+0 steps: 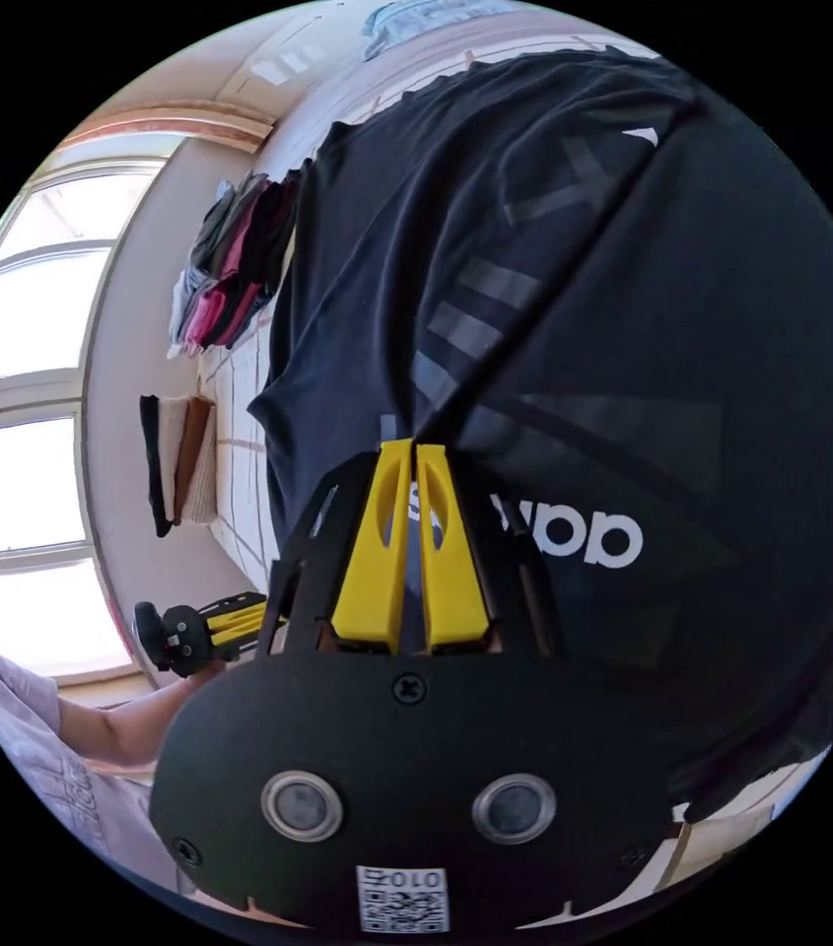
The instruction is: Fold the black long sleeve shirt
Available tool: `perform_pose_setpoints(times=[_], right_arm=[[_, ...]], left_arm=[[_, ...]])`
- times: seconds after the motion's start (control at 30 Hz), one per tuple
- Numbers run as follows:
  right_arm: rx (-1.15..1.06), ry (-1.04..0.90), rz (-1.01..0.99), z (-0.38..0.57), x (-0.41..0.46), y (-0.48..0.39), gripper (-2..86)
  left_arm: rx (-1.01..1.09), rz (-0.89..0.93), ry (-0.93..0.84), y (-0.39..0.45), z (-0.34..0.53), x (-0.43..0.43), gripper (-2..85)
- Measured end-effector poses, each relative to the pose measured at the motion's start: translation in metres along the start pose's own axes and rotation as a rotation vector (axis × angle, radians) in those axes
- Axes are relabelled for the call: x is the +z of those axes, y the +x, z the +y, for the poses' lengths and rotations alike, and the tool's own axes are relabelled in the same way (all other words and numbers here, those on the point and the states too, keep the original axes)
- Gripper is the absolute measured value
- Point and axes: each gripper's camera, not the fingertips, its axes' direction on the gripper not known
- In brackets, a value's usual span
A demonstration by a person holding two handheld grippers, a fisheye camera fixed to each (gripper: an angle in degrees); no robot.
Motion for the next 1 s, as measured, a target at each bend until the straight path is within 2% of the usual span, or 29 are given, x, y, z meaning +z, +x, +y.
perform_pose_setpoints(times=[0.13, 0.33, 0.43, 0.47, 0.5, 0.6, 0.67, 0.77, 0.87, 0.93, 1.0], right_arm=[[-0.037, -0.010, 0.065, 0.011, -0.010, 0.001, 3.8], [-0.142, 0.131, 0.192, 0.062, -0.038, -0.019, 4.3], [-0.152, 0.258, 0.438, 0.099, -0.061, -0.025, 4.4], [-0.111, 0.310, 0.579, 0.113, -0.076, -0.019, 4.8], [-0.050, 0.348, 0.739, 0.126, -0.093, -0.007, 5.6], [0.207, 0.417, 1.001, 0.160, -0.142, 0.044, 7.4], [0.302, 0.442, 0.985, 0.184, -0.169, 0.078, 8.9], [0.418, 0.431, 0.856, 0.213, -0.191, 0.130, 11.4], [0.441, 0.468, 0.572, 0.220, -0.185, 0.173, 8.8], [0.457, 0.446, 0.498, 0.214, -0.169, 0.191, 6.4], [0.519, 0.559, 0.456, 0.213, -0.166, 0.190, 5.4]], left_arm=[[-0.057, 0.019, 0.025, -0.015, 0.000, -0.019, 0.1], [-0.163, 0.093, -0.060, -0.032, 0.022, -0.027, 0.1], [-0.246, 0.148, -0.057, -0.039, 0.039, -0.031, -0.1], [-0.258, 0.171, -0.028, -0.040, 0.041, -0.037, -0.1], [-0.256, 0.182, -0.011, -0.039, 0.041, -0.041, -0.1], [-0.193, 0.179, 0.058, -0.032, 0.030, -0.058, -0.2], [-0.111, 0.155, 0.104, -0.021, 0.009, -0.069, -0.1], [-0.037, 0.192, 0.203, -0.006, -0.024, -0.083, -0.1], [0.017, 0.269, 0.293, 0.013, -0.060, -0.095, -0.1], [0.044, 0.316, 0.335, 0.026, -0.079, -0.101, -0.1], [0.065, 0.370, 0.367, 0.038, -0.093, -0.108, -0.1]])
